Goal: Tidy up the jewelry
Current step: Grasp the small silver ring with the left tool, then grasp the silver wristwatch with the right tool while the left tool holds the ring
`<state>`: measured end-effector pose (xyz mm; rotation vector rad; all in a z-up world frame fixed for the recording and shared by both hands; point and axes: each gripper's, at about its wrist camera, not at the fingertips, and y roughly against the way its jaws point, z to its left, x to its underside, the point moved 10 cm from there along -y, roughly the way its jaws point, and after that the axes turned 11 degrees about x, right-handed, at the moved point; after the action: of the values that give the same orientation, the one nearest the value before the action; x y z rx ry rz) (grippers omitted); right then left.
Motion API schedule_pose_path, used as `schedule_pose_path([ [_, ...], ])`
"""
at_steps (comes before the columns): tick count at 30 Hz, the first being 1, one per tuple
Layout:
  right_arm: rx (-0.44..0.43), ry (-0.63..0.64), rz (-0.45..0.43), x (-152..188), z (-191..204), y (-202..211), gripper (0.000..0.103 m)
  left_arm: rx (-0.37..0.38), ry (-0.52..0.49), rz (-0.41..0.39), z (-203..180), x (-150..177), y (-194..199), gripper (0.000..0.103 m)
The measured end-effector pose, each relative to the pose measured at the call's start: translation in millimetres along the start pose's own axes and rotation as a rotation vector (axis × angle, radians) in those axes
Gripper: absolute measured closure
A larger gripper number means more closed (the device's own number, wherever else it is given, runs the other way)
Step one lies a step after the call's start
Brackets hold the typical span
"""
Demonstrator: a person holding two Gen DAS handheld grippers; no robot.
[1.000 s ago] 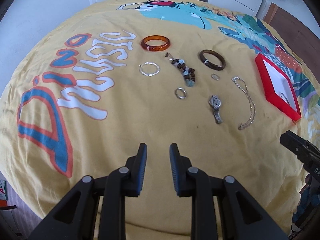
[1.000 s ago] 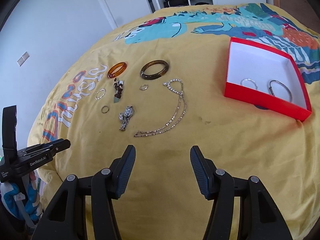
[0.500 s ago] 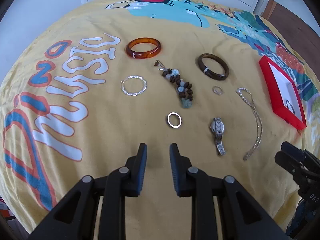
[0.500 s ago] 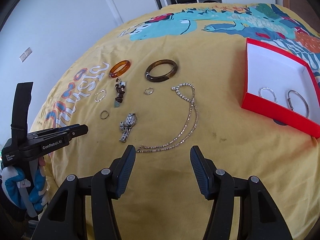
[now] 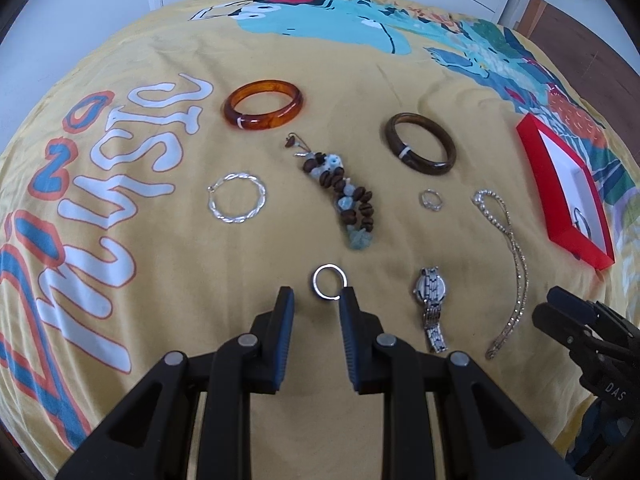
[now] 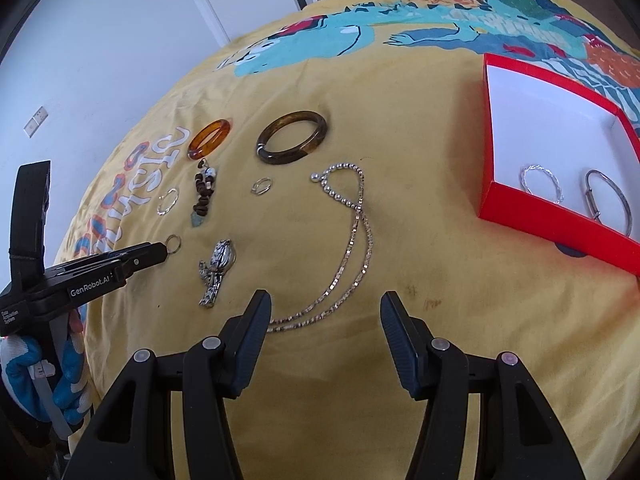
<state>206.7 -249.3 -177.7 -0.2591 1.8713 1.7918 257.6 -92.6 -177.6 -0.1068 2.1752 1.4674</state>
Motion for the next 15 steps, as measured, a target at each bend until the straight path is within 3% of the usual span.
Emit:
schedule_pose_path([
  [15, -0.048, 0.079, -0.016, -12.3, 40.8, -4.9, 0.047, 0.034, 0.002, 0.011, 3.7, -2.9, -22.9, 0.083],
])
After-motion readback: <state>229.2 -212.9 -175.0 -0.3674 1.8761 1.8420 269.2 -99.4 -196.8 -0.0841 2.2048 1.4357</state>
